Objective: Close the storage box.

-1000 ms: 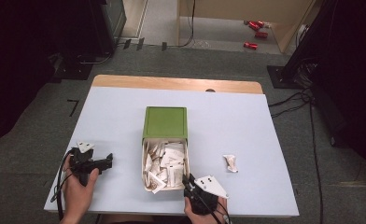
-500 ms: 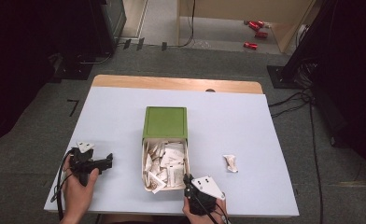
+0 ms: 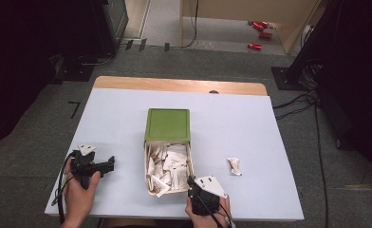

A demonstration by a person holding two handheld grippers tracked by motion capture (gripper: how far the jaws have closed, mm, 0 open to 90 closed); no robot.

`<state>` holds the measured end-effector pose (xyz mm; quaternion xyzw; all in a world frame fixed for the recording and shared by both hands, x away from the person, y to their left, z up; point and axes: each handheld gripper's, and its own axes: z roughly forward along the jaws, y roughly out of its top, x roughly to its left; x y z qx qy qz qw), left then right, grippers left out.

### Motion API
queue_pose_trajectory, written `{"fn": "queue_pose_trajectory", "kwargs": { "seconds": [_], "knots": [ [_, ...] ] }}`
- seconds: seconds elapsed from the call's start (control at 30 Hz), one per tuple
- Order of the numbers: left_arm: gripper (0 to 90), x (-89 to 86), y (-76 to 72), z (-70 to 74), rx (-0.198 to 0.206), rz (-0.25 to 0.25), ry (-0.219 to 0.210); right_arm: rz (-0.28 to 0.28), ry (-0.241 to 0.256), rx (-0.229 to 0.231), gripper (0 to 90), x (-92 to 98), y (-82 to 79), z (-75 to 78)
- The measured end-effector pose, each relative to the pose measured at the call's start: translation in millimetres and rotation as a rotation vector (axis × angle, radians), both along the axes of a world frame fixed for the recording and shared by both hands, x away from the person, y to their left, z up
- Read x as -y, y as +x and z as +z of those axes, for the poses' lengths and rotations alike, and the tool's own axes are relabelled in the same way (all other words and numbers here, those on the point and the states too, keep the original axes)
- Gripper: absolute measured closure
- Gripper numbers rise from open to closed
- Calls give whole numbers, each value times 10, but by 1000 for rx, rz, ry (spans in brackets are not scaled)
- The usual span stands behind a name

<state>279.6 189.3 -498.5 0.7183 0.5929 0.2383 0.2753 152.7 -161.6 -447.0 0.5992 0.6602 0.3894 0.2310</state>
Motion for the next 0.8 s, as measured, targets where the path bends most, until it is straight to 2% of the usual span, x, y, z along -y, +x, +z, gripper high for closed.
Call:
{"fn": "queue_pose_trajectory", "kwargs": {
  "seconds": [0.2, 0.8],
  "knots": [
    [0, 0, 0, 0, 0, 0, 0, -13, -3, -15, 892, -18, 22, 40],
    [0, 0, 1, 1, 0, 0, 0, -27, -2, -16, 888, -57, 157, 99]
  ]
}}
